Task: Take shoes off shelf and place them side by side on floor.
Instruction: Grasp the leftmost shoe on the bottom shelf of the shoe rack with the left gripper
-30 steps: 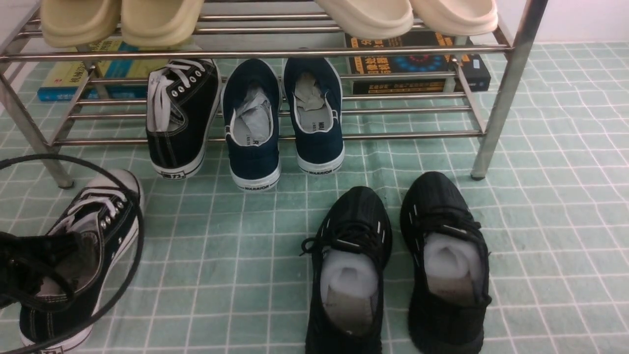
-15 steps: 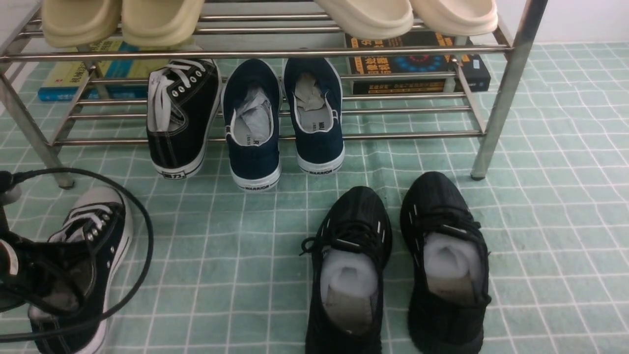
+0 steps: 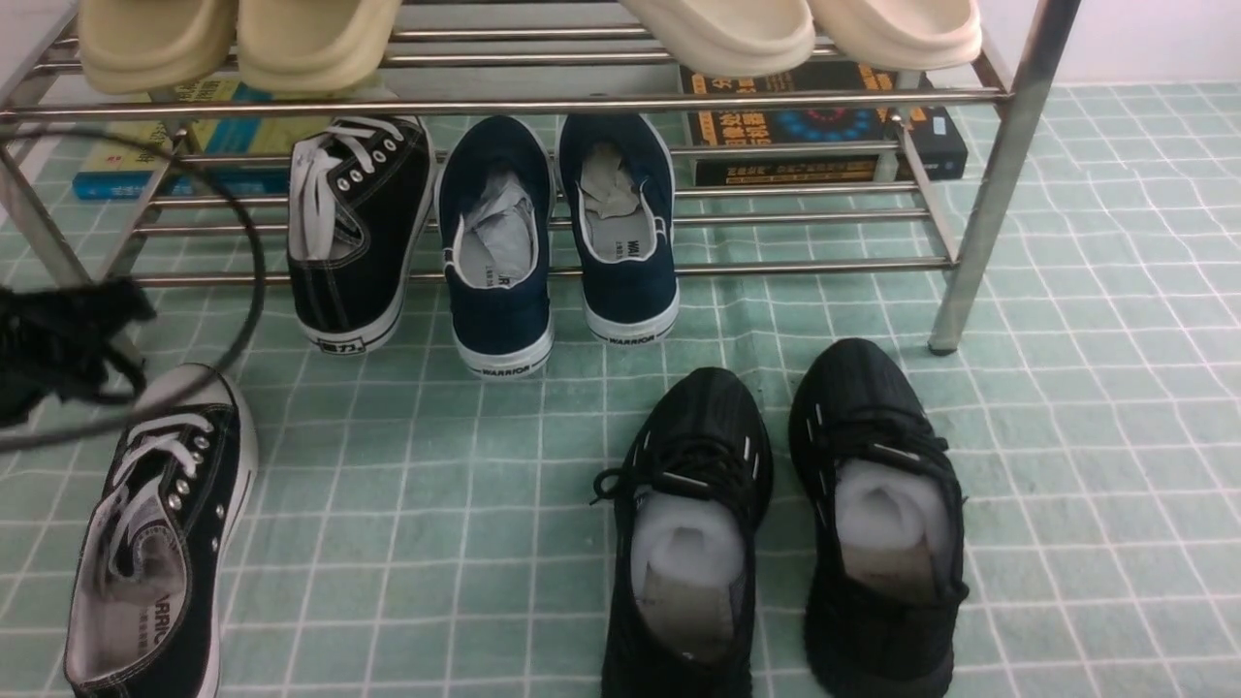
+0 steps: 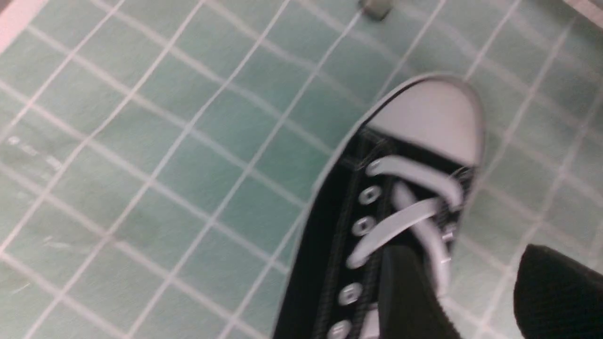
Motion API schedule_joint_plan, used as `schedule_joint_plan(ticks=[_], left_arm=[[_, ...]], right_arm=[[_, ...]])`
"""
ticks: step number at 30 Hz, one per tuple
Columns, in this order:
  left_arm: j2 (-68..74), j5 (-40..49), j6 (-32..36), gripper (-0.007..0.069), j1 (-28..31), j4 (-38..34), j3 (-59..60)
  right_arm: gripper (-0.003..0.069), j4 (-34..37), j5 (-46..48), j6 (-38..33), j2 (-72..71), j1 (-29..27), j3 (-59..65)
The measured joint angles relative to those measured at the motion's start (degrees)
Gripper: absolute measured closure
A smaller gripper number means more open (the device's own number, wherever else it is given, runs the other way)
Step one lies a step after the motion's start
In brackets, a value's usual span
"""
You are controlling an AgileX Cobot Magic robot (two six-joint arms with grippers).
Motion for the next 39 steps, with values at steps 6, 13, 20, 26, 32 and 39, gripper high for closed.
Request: schedule_joint_plan(ticks=[6,13,20,26,32,39], left_arm=[[7.6,-0.3,10.9,0.0302,0.0,-8.2,-10.3],[22.7,0.4,20.2,0.0308,0.0,-19.2,-23.0],[28.7,1.0,31.0,0.0308,0.0,-27.9,-27.3],[32.5,-0.5,35.3,0.0308,0.0,-28.7,-27.6],[36.1,-4.4,35.4,0.0323,0.0,-28.9,-27.9],[36.8,-2.7,35.7,0.0566,0.2,-28.2,-28.0]], right_arm=[[0.0421,0.0,0.0,0.0,0.0,0.0,0.0],[0.0421,0.0,0.0,0.0,0.0,0.0,0.0],[0.0421,0.0,0.0,0.0,0.0,0.0,0.0],[0.0421,0.0,0.0,0.0,0.0,0.0,0.0],[0.0421,0.0,0.0,0.0,0.0,0.0,0.0],[0.0421,0.0,0.0,0.0,0.0,0.0,0.0]])
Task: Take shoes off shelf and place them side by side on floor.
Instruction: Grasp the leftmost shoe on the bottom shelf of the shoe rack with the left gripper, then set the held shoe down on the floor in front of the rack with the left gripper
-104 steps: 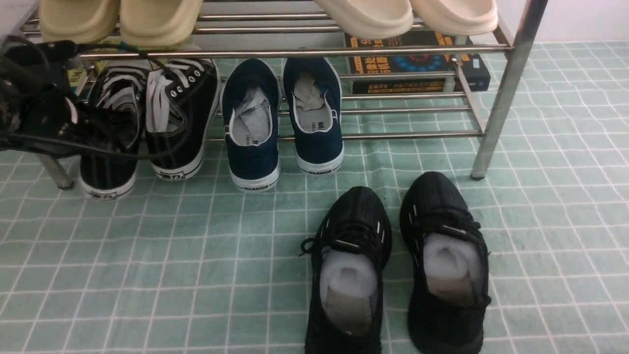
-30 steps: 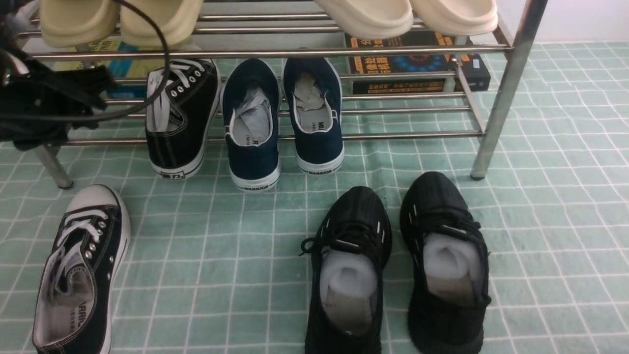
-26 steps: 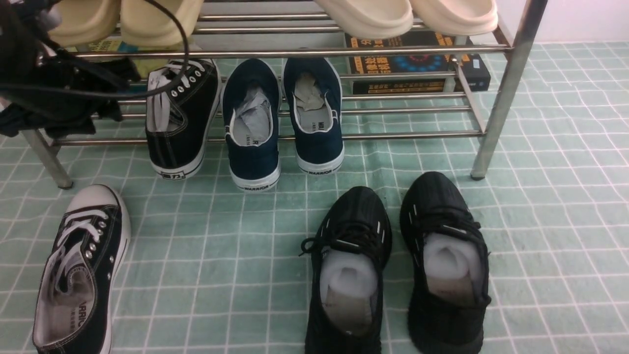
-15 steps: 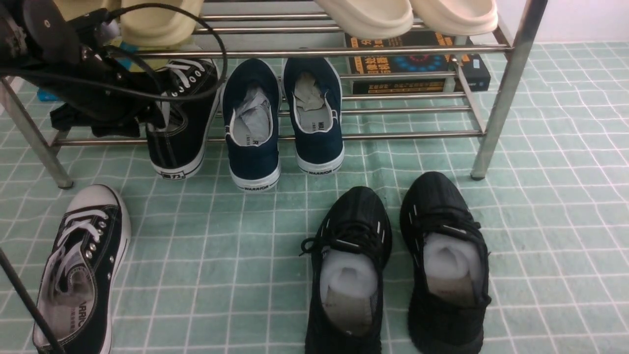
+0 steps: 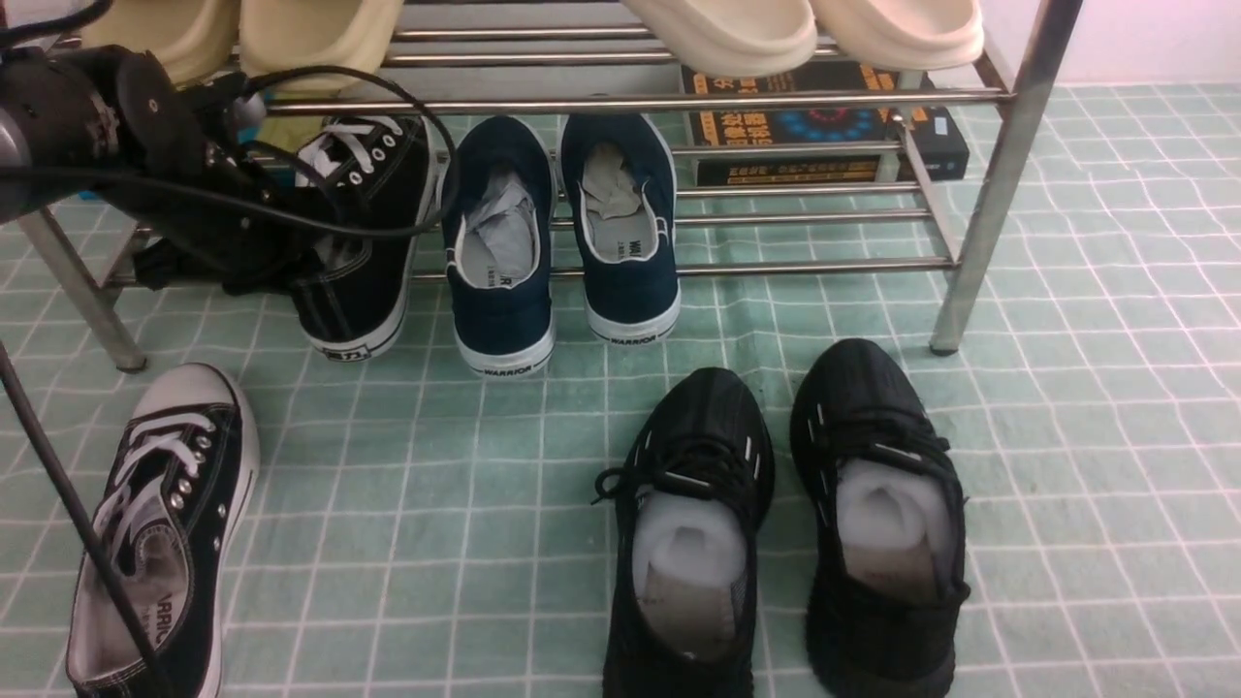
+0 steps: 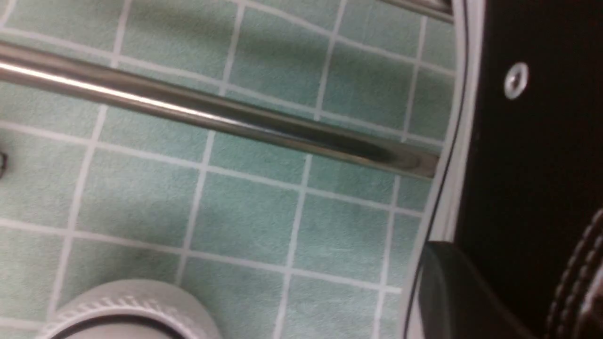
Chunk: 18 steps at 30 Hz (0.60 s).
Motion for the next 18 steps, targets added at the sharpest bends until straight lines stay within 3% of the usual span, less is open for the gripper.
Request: schedule_joint_plan(ticks=[8,12,18], left_arm=[[-8.4,17.8,-0.7,0.0596,-0.1,-0.3,0.2],[-15.2,27.9,-1.8,0.0596,-0.3,3.0,0.6],[-22.5,29.6,-9.4,0.0596,-0.3,8.7,8.4]], right_arm=[[0.0421,0.0,0.0,0.0,0.0,0.0,0.0],[0.0421,0.0,0.0,0.0,0.0,0.0,0.0],[0.0421,0.0,0.0,0.0,0.0,0.0,0.0]])
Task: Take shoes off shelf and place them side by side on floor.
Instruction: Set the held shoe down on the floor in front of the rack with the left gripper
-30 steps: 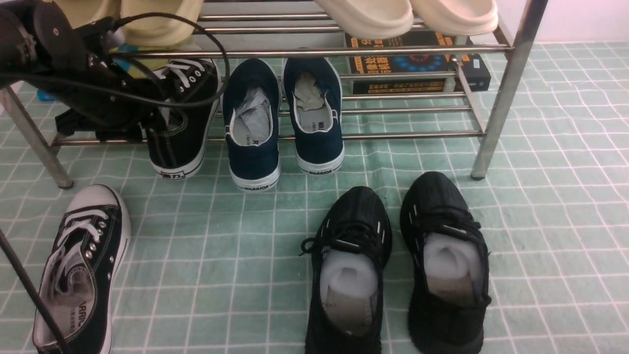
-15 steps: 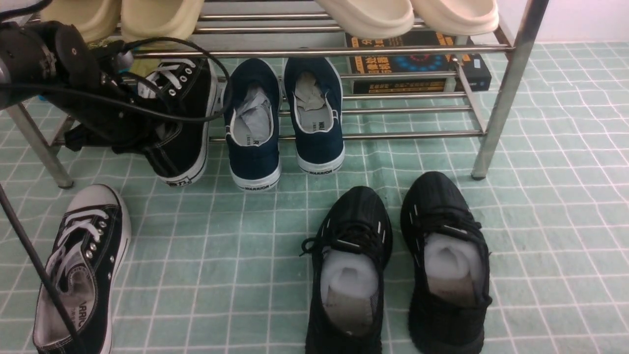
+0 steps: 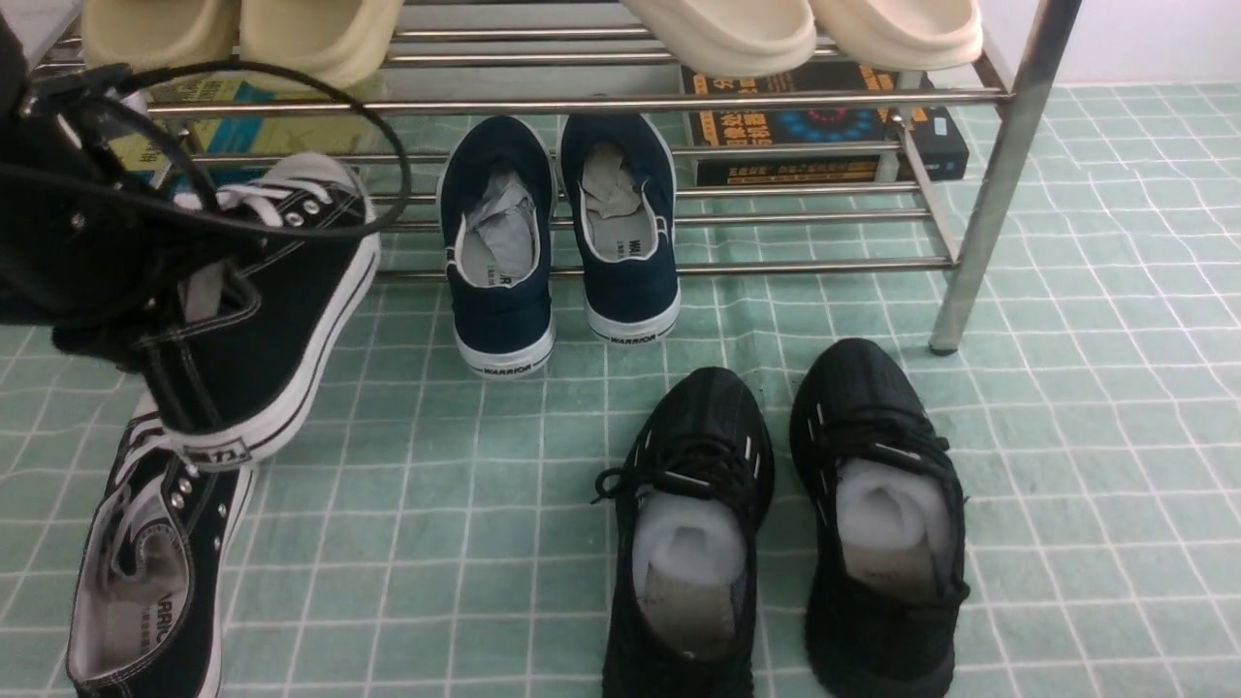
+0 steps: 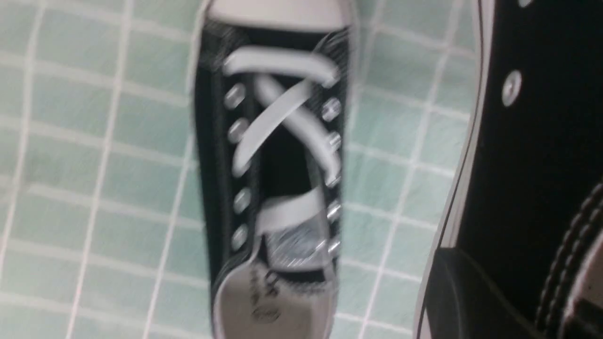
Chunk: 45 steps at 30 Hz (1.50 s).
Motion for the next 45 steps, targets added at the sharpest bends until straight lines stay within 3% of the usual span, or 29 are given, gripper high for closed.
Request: schedule_joint_plan(ticks=[11,31,33,41,45], left_arm=[[-4.4,-9.6,-3.4,0.0596,0.0,-3.9,18.1],[-3.7,-13.1,-2.9,0.0561,0.0,-5.2,21.3],[-3.5,-13.1,-1.4,0.0526,0.0,-5.4,21.4],[-4.3,-12.2,3.6,0.0257,0.0,-9.1,19.1],[-6.3,-10.3,3.6,0.0210,0.0,-8.1,15.8]], right_arm=[[0.0421,0.0,0.0,0.0,0.0,0.0,0.0],[0.0421,0.0,0.0,0.0,0.0,0.0,0.0],[0.0421,0.0,0.0,0.0,0.0,0.0,0.0],[0.0421,0.0,0.0,0.0,0.0,0.0,0.0],[0.0421,0.0,0.0,0.0,0.0,0.0,0.0]])
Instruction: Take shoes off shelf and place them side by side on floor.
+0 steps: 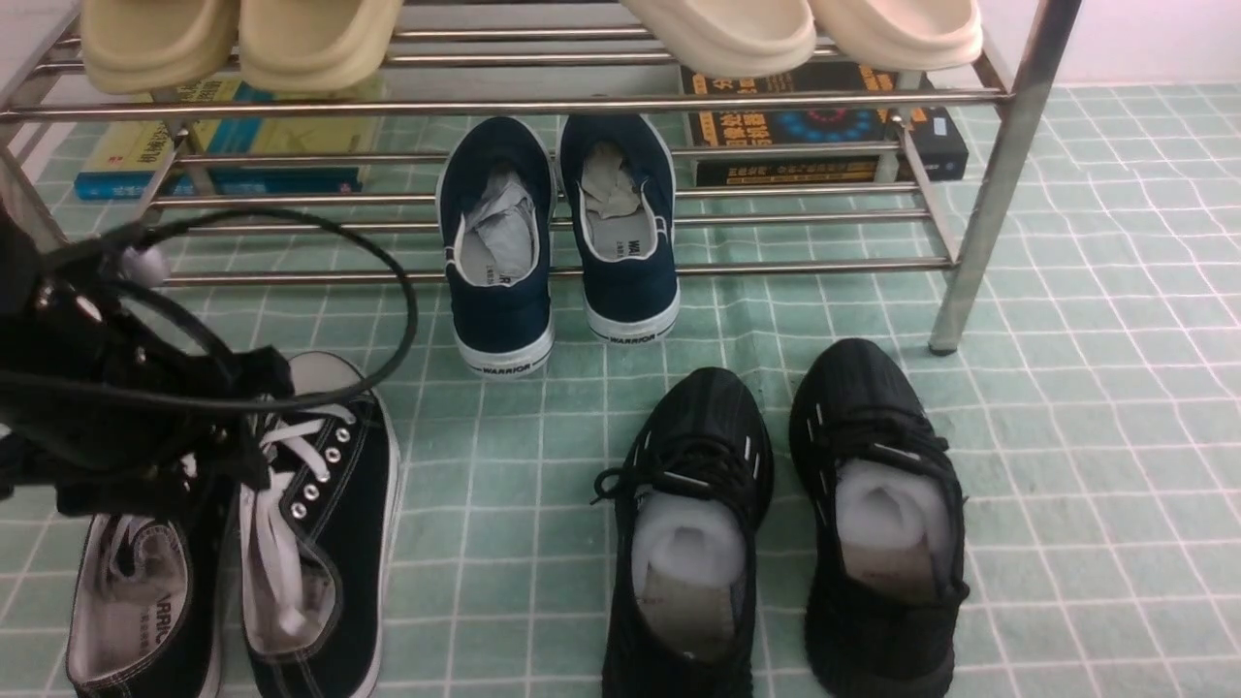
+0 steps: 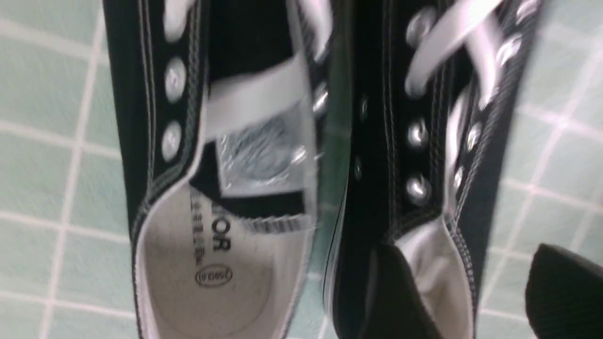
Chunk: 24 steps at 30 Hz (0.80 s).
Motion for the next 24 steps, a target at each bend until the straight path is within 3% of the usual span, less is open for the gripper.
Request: schedule_joint_plan(ticks=[6,13,14,21,24], left_arm=[[-4.8,6.8,0.0,0.0246,0.0,5.2,-8.2],[-13.4,14.7,6.2,0.0580,0.0,9.0,-10.3],[-14.6,14.8,7.5,0.0599,0.0,8.8,-9.9],[-26.2,12.5,16.7,0.0624,0.0,3.1,0.7],[-35.0,7.0,20.4,0.0624,0.0,-1.2,9.5]], right_arm=[[0.0421,0.0,0.0,0.0,0.0,0.0,0.0],[0.0421,0.0,0.0,0.0,0.0,0.0,0.0],[0.0421,0.0,0.0,0.0,0.0,0.0,0.0],[0.0421,0.0,0.0,0.0,0.0,0.0,0.0],[0.0421,0.0,0.0,0.0,0.0,0.0,0.0]])
